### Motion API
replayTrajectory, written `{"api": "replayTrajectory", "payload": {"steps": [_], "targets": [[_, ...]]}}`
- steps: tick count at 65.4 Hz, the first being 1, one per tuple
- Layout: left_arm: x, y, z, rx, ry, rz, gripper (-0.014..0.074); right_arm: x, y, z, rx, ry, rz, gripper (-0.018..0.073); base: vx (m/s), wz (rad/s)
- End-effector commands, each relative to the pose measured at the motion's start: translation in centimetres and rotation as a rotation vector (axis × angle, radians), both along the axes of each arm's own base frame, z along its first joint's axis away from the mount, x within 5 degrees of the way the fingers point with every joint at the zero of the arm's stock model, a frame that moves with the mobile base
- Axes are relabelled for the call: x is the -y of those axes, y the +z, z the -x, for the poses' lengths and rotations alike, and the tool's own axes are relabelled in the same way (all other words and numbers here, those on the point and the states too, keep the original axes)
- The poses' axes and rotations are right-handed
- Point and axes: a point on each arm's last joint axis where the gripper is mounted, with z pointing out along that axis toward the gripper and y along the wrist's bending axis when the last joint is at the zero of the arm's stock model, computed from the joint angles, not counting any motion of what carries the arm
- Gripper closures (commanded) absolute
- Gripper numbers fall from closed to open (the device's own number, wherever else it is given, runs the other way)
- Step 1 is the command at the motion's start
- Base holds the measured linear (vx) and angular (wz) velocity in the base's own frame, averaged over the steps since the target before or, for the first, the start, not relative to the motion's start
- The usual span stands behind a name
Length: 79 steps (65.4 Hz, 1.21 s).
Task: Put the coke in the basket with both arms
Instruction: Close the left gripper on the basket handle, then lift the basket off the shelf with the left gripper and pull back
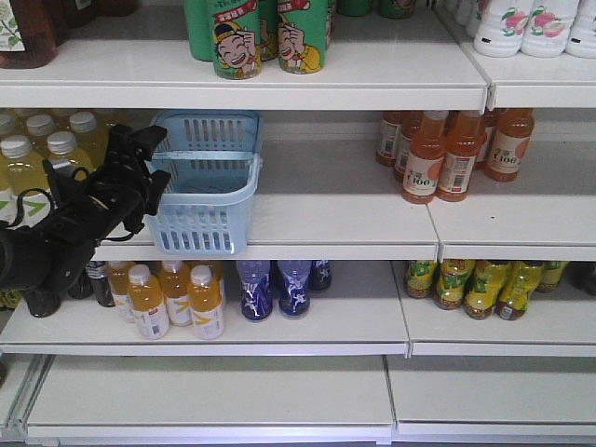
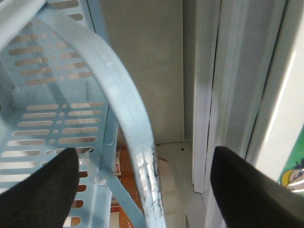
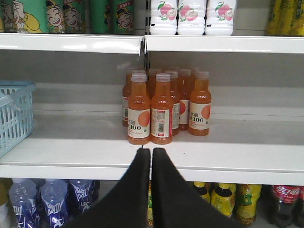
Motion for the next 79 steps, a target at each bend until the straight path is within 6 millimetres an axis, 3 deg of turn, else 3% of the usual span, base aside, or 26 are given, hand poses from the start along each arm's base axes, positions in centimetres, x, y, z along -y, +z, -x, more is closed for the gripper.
{"api": "replayTrajectory", "payload": {"steps": [1, 12, 20, 43, 60, 79], "targets": [[0.1, 3.1, -0.8, 0.118, 0.003, 0.041, 0.0042, 0.0, 0.4, 0.1, 0.076, 0.001, 0.015, 0.0564, 0.00, 0.00], [0.2, 3.0, -1.5, 0.169, -0.008, 0.055, 0.0075, 0.0, 0.4, 0.1, 0.076, 0.001, 0.015, 0.0564, 0.00, 0.00], [0.2, 2.7, -1.5, 0.141, -0.008, 0.041, 0.0154, 0.0, 0.4, 0.1, 0.076, 0.001, 0.015, 0.0564, 0.00, 0.00], [0.5, 2.6, -1.4, 0.139, -0.037, 0.011, 0.0603, 0.0, 0.4, 0.1, 0.077, 0.001, 0.015, 0.0564, 0.00, 0.00], [3.3, 3.4, 0.4, 0.329, -0.382, -0.127, 0.0604, 0.0, 0.4, 0.1, 0.077, 0.001, 0.015, 0.0564, 0.00, 0.00], [6.3, 4.0, 3.5, 0.315, -0.815, 0.063, 0.0604, 0.0, 0.4, 0.1, 0.077, 0.001, 0.015, 0.0564, 0.00, 0.00]]}}
